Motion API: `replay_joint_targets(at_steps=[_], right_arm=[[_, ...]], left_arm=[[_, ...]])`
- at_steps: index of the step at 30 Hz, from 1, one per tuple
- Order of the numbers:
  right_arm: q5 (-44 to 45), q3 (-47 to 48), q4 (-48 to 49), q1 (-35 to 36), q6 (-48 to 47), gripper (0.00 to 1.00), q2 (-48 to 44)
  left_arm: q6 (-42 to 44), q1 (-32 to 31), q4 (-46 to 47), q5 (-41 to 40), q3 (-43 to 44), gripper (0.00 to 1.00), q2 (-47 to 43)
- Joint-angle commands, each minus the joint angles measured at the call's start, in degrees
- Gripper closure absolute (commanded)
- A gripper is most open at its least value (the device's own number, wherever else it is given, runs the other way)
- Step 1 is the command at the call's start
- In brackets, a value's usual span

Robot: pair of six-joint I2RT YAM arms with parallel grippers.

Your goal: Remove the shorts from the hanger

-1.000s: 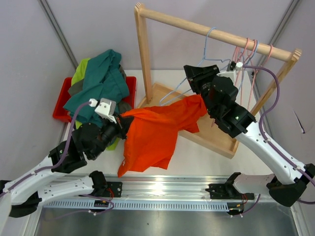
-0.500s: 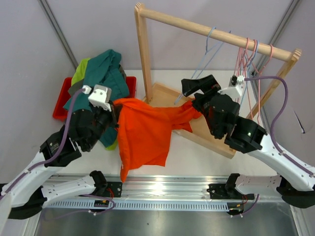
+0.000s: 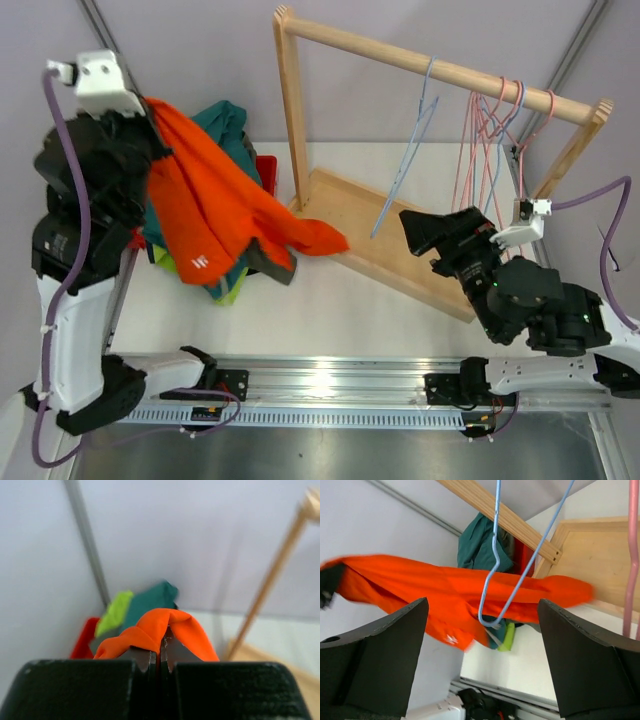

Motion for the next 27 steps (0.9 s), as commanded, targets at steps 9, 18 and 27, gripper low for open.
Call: replay_joint_targets(at_steps=[9,18,27], right_arm=[[10.0,-8.1,6.3,11.5,-13.9,0.05,-4.3],[8.0,-15.4,9.1,11.9,-14.0,0.05,-8.4],[8.6,-15.9,7.7,12.6,-10.4,0.05,-7.7]], left_arm=[[-6.6,22.6,2.9,13.5,28.6,1.00,21.8],[-11.7,30.2,3.5,10.9,19.5,1.00,37.2],[-17.1,31.5,21.8,7.3,-21.4,0.82,23.9]])
